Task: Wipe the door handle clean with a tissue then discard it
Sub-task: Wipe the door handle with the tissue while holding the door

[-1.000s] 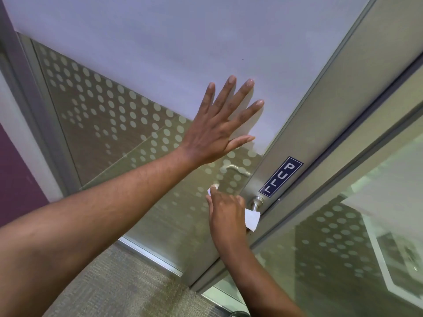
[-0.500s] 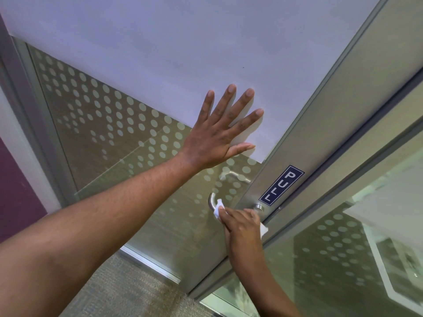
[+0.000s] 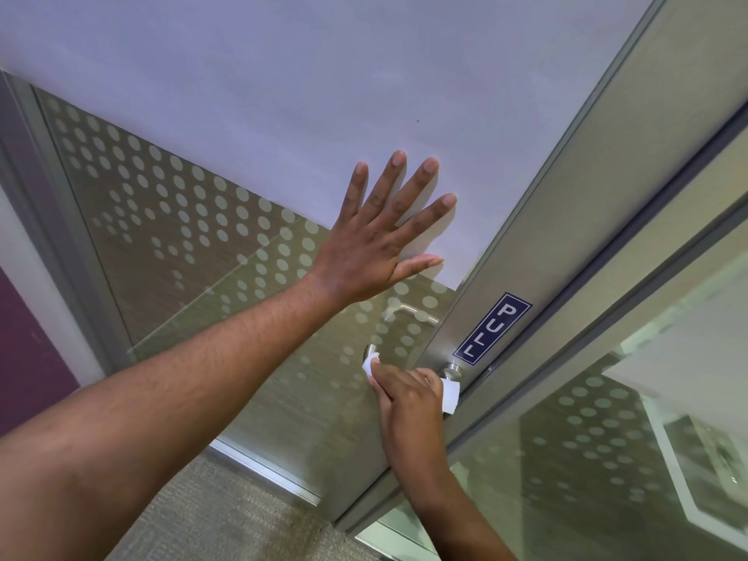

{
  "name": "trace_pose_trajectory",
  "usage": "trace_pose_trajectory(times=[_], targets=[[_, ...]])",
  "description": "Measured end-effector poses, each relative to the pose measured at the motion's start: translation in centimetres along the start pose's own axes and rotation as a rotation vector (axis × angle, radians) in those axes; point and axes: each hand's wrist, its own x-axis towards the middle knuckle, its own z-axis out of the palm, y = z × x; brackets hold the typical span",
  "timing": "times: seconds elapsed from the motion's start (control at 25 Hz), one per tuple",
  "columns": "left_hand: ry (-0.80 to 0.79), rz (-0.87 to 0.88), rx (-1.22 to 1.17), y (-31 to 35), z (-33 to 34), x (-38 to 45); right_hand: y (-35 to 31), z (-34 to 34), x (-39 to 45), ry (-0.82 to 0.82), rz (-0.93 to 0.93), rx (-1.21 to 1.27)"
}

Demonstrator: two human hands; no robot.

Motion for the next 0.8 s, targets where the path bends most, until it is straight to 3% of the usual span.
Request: trace_pose_trajectory(times=[0.28,0.6,0.8], targets=[[0.001,0.003,0.012,0.0,0.2,0.0,6.0,-3.2,-2.6,0.041,-0.167,-0.06],[-0.02,-0.002,0.007,-0.1,-0.3,0.1,1.6,0.0,-0.6,-0.03,-0.133,-0.079],[-0.042,-0.004,0.011,0.1,-0.4,0.1,2.6,-1.2,-2.6,-0.021,-0.09,-0.076]])
